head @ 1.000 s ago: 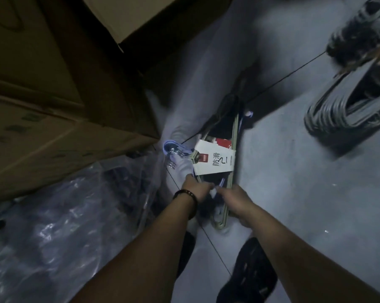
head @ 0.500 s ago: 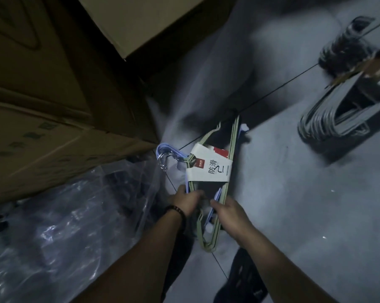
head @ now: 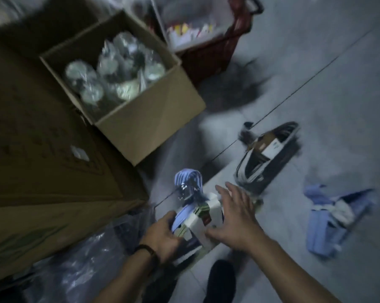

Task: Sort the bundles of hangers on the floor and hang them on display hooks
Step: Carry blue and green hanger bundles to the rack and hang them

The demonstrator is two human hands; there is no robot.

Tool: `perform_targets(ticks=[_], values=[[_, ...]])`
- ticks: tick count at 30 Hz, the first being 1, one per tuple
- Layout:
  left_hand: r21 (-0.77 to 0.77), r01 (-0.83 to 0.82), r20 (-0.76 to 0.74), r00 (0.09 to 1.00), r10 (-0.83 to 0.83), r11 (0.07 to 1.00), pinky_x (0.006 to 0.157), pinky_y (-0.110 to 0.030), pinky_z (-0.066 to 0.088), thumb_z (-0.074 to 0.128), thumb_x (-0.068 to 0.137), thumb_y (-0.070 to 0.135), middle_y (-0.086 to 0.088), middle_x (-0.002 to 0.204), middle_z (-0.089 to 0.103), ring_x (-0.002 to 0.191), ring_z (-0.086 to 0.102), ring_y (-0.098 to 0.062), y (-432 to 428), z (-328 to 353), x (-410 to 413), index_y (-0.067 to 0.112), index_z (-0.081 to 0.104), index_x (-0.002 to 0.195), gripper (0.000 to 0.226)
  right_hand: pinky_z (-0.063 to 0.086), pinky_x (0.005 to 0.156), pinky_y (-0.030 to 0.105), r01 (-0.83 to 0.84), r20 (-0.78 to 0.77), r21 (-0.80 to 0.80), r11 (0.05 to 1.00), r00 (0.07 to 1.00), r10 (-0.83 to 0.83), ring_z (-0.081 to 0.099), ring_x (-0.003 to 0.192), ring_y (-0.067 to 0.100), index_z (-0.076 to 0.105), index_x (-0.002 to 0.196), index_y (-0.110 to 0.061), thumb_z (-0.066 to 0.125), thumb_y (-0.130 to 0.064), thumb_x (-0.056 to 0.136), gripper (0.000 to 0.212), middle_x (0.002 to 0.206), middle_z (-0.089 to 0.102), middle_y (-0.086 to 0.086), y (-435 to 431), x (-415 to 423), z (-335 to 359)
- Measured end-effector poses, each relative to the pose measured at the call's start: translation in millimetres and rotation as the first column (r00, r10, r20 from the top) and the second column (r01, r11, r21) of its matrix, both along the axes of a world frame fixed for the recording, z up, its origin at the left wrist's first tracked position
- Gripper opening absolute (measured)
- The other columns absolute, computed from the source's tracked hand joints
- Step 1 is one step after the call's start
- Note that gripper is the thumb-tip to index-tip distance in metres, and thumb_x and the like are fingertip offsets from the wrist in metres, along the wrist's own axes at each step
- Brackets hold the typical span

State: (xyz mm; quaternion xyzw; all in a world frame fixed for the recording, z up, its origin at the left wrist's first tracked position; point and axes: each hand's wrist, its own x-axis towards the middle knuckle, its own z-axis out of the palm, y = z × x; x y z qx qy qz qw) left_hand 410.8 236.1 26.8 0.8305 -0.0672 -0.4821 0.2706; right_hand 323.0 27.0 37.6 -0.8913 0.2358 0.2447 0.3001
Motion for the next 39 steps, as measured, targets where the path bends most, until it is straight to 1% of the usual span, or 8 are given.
perform_targets(ticks=[2,7,13,16,19,25,33,39], values=[[-0.055,0.149,0.044,0.988,-0.146,0.987,0.067,-0.033,0.057,0.069,0.052,0.058,0.013,0.084,0.07,0.077,0.068,-0.008,-12.1,67.4,13.0,0.044,0.059,0.094,0.045,0.006,0.129,0.05,-0.13,-0.068,0.011,0.991,0.989,0.13,-0.005,0.159,0.02,0.011,0.163,-0.034,0.065,-0.087,0.055,0.132,0.172,-0.002,-0.005,-28.6,10.6,68.1],[-0.239,0.435,0.142,0.9,-0.412,0.868,0.087,-0.041,0.06,0.076,0.066,0.043,0.016,0.103,0.075,0.098,0.072,-0.005,-48.8,218.1,35.1,0.035,0.064,0.111,0.047,0.049,0.107,0.028,-0.121,-0.115,0.223,0.967,0.982,0.149,0.062,0.118,0.008,0.066,0.13,-0.03,0.095,-0.059,0.054,0.086,0.129,0.064,-0.017,-69.9,7.6,266.3],[-0.096,0.741,0.399,0.64,-0.657,0.664,0.089,-0.041,0.057,0.069,0.067,0.043,0.008,0.113,0.072,0.105,0.068,-0.022,-118.4,378.6,47.8,0.042,0.058,0.12,0.055,0.061,0.082,0.03,0.368,0.08,0.361,0.857,0.903,-0.422,0.073,0.097,0.002,0.076,0.099,-0.024,0.097,-0.02,0.061,0.043,0.101,0.078,-0.019,-69.0,-58.1,428.6],[0.006,0.707,0.793,0.428,-0.434,0.708,0.094,-0.043,0.049,0.06,0.058,0.049,-0.003,0.126,0.063,0.116,0.058,-0.034,-144.3,451.5,19.1,0.037,0.061,0.129,0.072,0.056,0.072,0.019,0.551,0.226,0.375,0.746,0.726,-0.65,0.072,0.087,-0.004,0.076,0.092,-0.023,0.097,-0.021,0.06,0.038,0.092,0.078,-0.02,-65.2,-103.3,484.9],[-0.33,0.696,0.915,0.401,0.035,0.637,0.084,-0.043,0.042,0.067,0.063,0.041,-0.003,0.118,0.058,0.108,0.05,-0.03,-142.5,502.7,-41.8,0.03,0.063,0.115,0.052,0.06,0.072,0.03,0.703,0.341,0.492,0.513,0.387,-0.857,0.078,0.092,0.022,0.08,0.091,-0.01,0.093,-0.008,0.066,0.029,0.095,0.081,0.003,-61.6,-156.4,525.5],[-0.76,0.291,0.246,0.956,-0.158,0.581,0.096,-0.044,0.053,0.071,0.063,0.078,0.003,0.123,0.055,0.11,0.06,-0.02,-185.8,579.0,-161.4,0.021,0.05,0.129,0.09,0.061,0.08,0.038,0.613,0.311,0.779,0.131,-0.196,-0.93,0.078,0.093,0.03,0.081,0.098,-0.006,0.086,-0.009,0.074,0.025,0.099,0.081,0.011,-31.6,-252.5,601.2],[-0.86,0.009,-0.309,0.787,-0.534,0.511,0.088,-0.076,0.052,0.083,0.082,0.027,-0.039,0.114,0.067,0.093,0.07,-0.046,-245.4,686.9,-336.8,0.007,0.062,0.113,0.042,0.059,0.067,0.04,0.475,0.332,0.88,0.008,-0.602,-0.726,0.078,0.09,0.036,0.076,0.116,-0.008,0.09,-0.025,0.056,0.064,0.102,0.08,0.015,9.3,-398.2,667.5],[-0.841,0.27,-0.293,0.503,-0.814,0.469,0.089,-0.061,0.059,0.064,0.071,0.085,-0.03,0.118,0.072,0.1,0.073,-0.045,-246.3,728.0,-492.2,0.013,0.072,0.124,0.09,0.06,0.089,0.045,0.707,0.571,0.689,-0.159,-0.665,-0.482,0.076,0.093,0.014,0.07,0.124,-0.028,0.08,-0.058,0.081,0.054,0.106,0.079,-0.011,66.1,-526.3,706.6]])
